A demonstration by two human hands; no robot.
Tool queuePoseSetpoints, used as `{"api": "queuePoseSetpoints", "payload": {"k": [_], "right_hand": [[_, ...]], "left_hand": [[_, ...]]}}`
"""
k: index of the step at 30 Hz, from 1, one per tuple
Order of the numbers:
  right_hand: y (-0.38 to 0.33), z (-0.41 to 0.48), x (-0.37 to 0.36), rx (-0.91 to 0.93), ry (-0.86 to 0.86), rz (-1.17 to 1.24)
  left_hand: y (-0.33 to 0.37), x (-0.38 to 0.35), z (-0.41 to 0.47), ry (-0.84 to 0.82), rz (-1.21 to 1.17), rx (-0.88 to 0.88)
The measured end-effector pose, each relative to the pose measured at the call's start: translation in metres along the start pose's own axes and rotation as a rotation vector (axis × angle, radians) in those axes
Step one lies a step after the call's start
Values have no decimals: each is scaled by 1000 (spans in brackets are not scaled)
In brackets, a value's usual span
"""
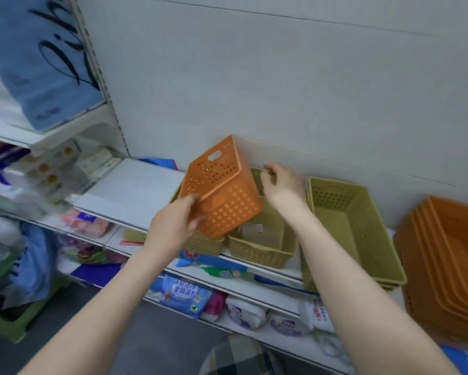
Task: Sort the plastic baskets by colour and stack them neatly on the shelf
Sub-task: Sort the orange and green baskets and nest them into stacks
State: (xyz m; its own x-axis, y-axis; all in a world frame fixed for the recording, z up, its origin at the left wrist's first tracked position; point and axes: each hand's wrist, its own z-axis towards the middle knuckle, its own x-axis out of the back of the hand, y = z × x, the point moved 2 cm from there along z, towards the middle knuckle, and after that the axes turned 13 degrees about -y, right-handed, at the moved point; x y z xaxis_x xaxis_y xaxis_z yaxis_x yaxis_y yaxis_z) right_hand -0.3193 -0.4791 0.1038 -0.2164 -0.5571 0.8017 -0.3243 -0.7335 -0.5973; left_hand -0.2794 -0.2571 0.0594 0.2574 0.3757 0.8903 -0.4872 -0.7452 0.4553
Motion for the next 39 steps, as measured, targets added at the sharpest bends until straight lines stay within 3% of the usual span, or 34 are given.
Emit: {"api": "queuePoseSetpoints", "payload": {"k": [5, 8, 12, 19, 26, 34, 39], "right_hand": [[-51, 27, -10, -249, -280, 145], [-57, 33, -7, -341, -332, 112], [-54, 27, 11, -366, -133, -192], [20, -49, 73, -330, 299, -174], [145, -147, 175, -469, 589, -178], [270, -216, 261, -620, 664, -161], [329, -221, 284, -664, 633, -91]], "left_hand": [[-11, 3, 5, 8, -23, -126], [-16, -1, 8, -8, -27, -226], [-9, 0, 14, -11, -114, -288], [38, -3, 26, 132, -401, -284], [162, -73, 36, -138, -442, -367], [344, -182, 41, -530, -454, -320], [399, -230, 32, -685, -550, -253]]}}
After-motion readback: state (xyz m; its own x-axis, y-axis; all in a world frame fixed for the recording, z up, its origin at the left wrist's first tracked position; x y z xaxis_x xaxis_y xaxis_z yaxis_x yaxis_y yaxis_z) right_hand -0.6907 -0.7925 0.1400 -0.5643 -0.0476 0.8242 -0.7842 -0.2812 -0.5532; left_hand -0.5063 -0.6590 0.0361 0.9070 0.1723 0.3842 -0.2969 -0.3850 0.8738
